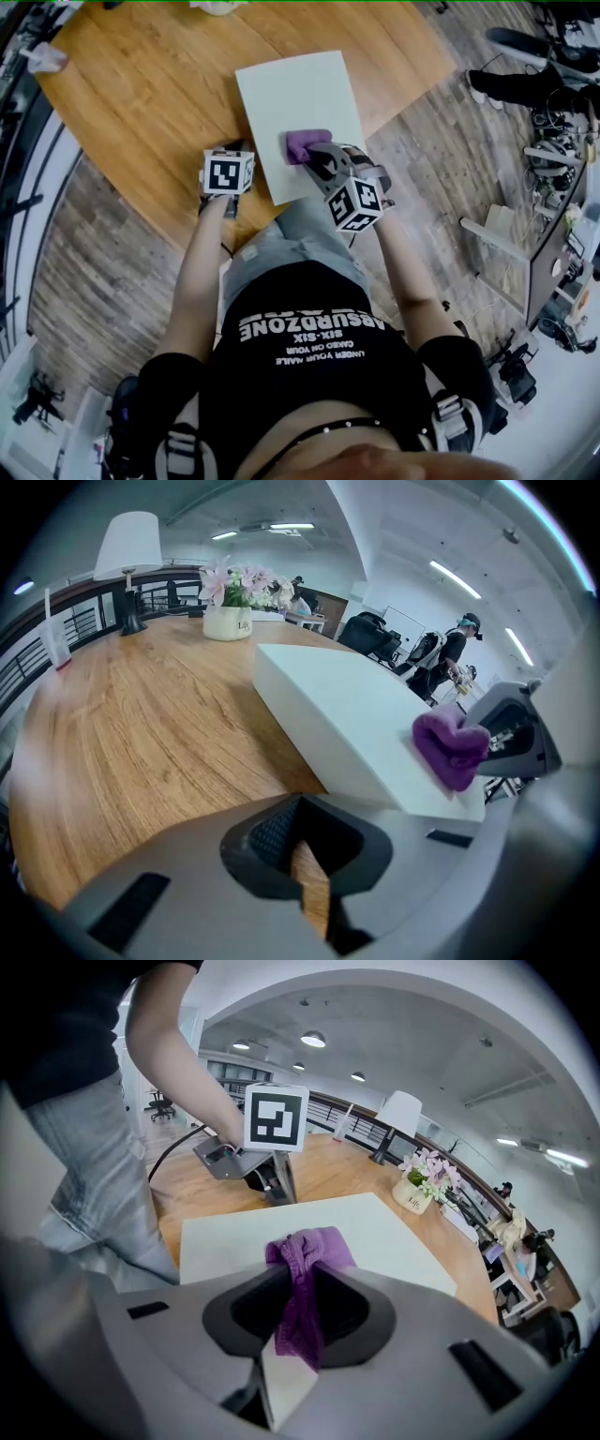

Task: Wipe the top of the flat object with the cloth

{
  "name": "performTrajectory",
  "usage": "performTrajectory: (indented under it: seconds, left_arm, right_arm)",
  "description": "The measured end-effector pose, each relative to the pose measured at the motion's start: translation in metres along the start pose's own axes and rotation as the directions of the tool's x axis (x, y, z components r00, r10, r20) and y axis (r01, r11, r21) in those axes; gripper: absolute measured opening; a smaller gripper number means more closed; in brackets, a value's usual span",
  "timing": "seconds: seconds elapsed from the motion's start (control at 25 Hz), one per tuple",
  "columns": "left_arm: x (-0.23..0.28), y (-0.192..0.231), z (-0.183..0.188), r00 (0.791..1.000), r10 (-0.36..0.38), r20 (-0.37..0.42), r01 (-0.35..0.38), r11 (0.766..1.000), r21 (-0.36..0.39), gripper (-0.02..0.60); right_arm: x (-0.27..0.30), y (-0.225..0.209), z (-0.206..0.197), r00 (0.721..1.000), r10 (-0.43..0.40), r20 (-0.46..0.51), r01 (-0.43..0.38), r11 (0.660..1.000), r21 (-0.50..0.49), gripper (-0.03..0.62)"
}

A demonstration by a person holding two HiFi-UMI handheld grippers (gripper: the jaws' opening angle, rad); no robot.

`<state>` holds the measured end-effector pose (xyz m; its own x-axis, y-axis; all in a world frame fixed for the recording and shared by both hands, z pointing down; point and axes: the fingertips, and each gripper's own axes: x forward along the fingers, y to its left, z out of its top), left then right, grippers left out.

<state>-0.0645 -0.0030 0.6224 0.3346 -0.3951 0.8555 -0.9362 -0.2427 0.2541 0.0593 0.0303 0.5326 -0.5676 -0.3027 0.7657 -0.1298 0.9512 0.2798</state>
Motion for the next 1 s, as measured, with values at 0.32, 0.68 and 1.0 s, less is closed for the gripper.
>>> performTrajectory:
  seconds: [0.32, 0.68, 1.0]
  left_arm:
    - [-0.001, -0.001, 0.000, 1.000, 0.014, 0.007, -0.014, 1.000, 0.015, 0.014]
    - [0.000, -0.001, 0.000, 1.000, 0.013, 0.024, -0.013, 1.000, 0.010, 0.014]
    - [-0.002, -0.002, 0.001, 1.000, 0.016, 0.020, -0.016, 1.000, 0.003, 0.014]
  right_arm:
    - [-0.018, 0.033, -0.007, 1.000, 0.028, -0.003, -0.028, 0.999, 0.026, 0.094]
    - [-0.035, 0.060, -0.013, 0.996, 0.084, -0.013, -0.084, 0.996, 0.042, 0.094]
    - [-0.053, 0.068, -0.011, 0.972, 0.235, -0.030, -0.234, 0.971, 0.046, 0.094]
